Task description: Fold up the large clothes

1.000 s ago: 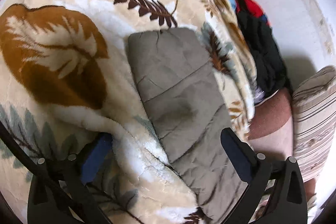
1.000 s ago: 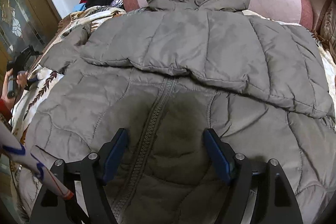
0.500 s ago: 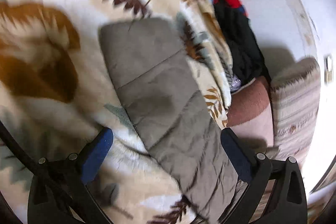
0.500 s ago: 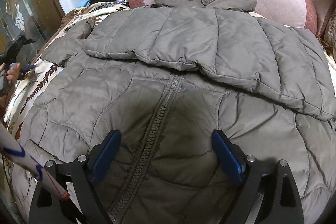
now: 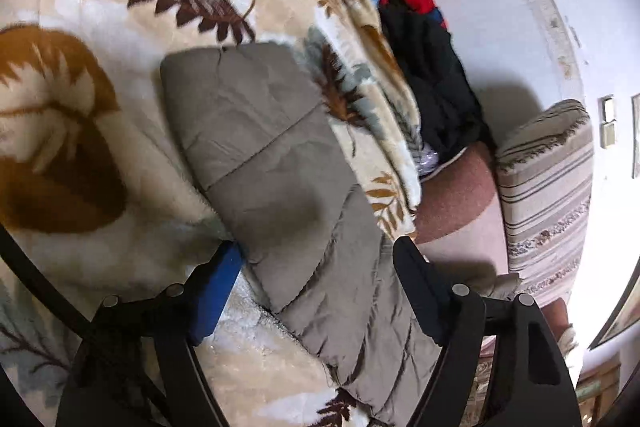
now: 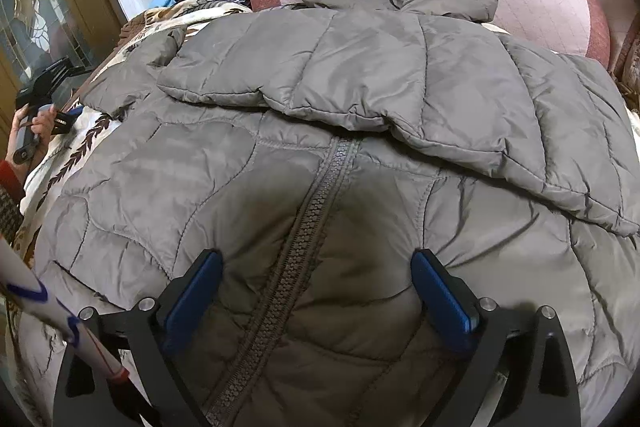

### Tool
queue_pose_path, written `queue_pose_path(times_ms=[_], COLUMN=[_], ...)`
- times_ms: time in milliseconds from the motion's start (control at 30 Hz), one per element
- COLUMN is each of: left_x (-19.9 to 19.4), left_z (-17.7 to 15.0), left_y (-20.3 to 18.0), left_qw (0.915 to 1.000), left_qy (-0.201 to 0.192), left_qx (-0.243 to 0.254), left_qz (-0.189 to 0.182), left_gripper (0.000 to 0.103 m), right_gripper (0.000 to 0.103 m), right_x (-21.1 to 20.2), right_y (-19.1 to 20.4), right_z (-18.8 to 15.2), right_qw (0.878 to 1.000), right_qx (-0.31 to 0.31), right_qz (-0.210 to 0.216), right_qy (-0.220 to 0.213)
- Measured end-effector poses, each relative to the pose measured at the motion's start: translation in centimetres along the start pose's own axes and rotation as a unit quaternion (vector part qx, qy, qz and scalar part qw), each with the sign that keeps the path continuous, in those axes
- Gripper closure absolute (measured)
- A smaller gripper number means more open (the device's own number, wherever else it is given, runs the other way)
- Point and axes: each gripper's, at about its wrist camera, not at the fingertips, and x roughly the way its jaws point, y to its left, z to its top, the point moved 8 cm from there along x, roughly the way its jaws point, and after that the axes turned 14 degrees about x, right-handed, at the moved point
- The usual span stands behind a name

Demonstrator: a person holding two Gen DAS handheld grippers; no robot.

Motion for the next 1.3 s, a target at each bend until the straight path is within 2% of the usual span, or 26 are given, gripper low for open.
queue_pose_path(times_ms=[200,300,367,400,433,500,633,733,867,967,1067,1133,1233,1267,1300], left_x=[2.3,2.4,2.1,2.0,1.9,1.6,1.2,1.4,1.8,2.2,3.3,4.4,5.2,4.9,3.9], left_z=[-0.3,-0.4,-0.4,-0.6,-0.7,-0.9,-2.3,-4.8,-10.0,-15.1,-20.5,-23.8,-28.2,-29.2,-30.6], left_y=[0.2,-0.4,-1.9,-3.0,-3.7,-5.5,-10.9,-15.8,-22.6,-27.9,-31.2,-32.0,-32.3,-32.4,-32.4], left_qw=[0.9988,0.9990,0.9989,0.9980,0.9969,0.9952,0.9908,0.9849,0.9719,0.9563,0.9391,0.9286,0.9058,0.8993,0.8926], left_qy=[0.033,0.026,0.028,0.037,0.042,0.047,0.057,0.074,0.099,0.122,0.158,0.178,0.196,0.203,0.207], left_qx=[0.016,0.016,0.033,0.049,0.061,0.080,0.121,0.157,0.209,0.251,0.285,0.312,0.373,0.386,0.399], left_qz=[0.032,0.034,0.018,0.016,0.025,0.031,0.020,0.001,-0.043,-0.086,-0.109,-0.093,-0.041,-0.037,-0.038], left_gripper=[0.026,0.026,0.046,0.069,0.083,0.088,0.091,0.091,0.091,0.091,0.091,0.087,0.076,0.074,0.066], right_gripper=[0.003,0.003,0.003,0.002,0.002,0.002,0.002,0.002,0.002,0.002,0.002,0.002,0.002,0.002,0.004], right_x=[0.1,0.1,0.1,0.1,0.1,0.1,0.1,0.1,0.0,-0.1,-0.2,-0.3,-0.4,-0.5,-0.8], right_y=[0.0,0.1,0.1,0.1,0.1,0.2,0.1,0.1,0.1,0.0,-0.1,-0.3,-0.3,-0.3,-0.4], right_z=[0.1,0.0,0.0,0.0,0.0,-0.1,-0.1,0.0,0.0,0.0,0.2,0.3,0.4,0.4,0.6], right_qw=[1.000,1.000,1.000,1.000,1.000,1.000,1.000,1.000,1.000,1.000,1.000,0.999,0.999,0.999,0.999], right_qx=[-0.001,-0.002,-0.003,-0.003,-0.003,-0.003,-0.003,-0.002,0.000,0.004,0.013,0.019,0.022,0.024,0.028], right_qz=[0.002,0.001,0.001,0.002,0.002,0.003,0.003,0.004,0.008,0.013,0.024,0.033,0.036,0.033,0.025], right_qy=[0.000,0.000,0.001,0.001,0.001,0.000,0.000,-0.001,-0.003,-0.004,-0.005,-0.007,-0.005,-0.003,-0.002])
